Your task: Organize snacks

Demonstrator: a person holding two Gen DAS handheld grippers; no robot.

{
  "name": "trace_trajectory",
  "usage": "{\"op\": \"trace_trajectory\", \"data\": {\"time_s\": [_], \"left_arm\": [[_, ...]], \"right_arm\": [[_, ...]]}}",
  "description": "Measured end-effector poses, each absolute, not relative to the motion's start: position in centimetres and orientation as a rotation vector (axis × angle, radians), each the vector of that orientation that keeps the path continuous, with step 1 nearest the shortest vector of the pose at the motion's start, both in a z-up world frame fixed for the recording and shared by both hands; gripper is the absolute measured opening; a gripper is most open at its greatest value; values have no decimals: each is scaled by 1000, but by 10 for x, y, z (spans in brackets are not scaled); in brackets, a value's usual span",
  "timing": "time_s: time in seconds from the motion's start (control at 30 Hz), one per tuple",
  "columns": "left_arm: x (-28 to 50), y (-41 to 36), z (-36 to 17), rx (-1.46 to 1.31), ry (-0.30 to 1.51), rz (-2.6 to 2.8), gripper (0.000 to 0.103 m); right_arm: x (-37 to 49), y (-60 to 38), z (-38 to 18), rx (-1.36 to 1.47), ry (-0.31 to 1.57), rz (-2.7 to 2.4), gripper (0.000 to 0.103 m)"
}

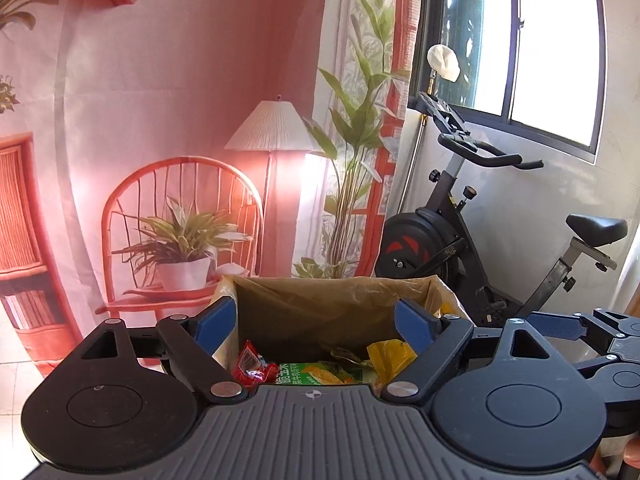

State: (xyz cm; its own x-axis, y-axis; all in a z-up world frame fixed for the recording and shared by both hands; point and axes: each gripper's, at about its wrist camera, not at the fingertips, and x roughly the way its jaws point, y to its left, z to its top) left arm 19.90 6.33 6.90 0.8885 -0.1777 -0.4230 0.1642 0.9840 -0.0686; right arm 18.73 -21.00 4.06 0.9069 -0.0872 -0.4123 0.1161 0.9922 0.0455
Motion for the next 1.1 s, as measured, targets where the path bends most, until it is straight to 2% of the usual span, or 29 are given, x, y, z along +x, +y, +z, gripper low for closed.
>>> {"op": "trace_trajectory", "data": {"time_s": [0.2,0.4,0.73,1.1], "left_arm": [[144,51,98,78,365,-154,93],[99,48,114,52,374,-163,94],[48,36,119,74,332,-163,95],[20,30,115,88,313,-132,95]], "right_arm": [[130,-192,61,83,405,-134,98],[77,-176,75,83,357,-172,99],[10,-166,84,124,263,-245,99],[-21,-161,84,150,243,-261,100]]}}
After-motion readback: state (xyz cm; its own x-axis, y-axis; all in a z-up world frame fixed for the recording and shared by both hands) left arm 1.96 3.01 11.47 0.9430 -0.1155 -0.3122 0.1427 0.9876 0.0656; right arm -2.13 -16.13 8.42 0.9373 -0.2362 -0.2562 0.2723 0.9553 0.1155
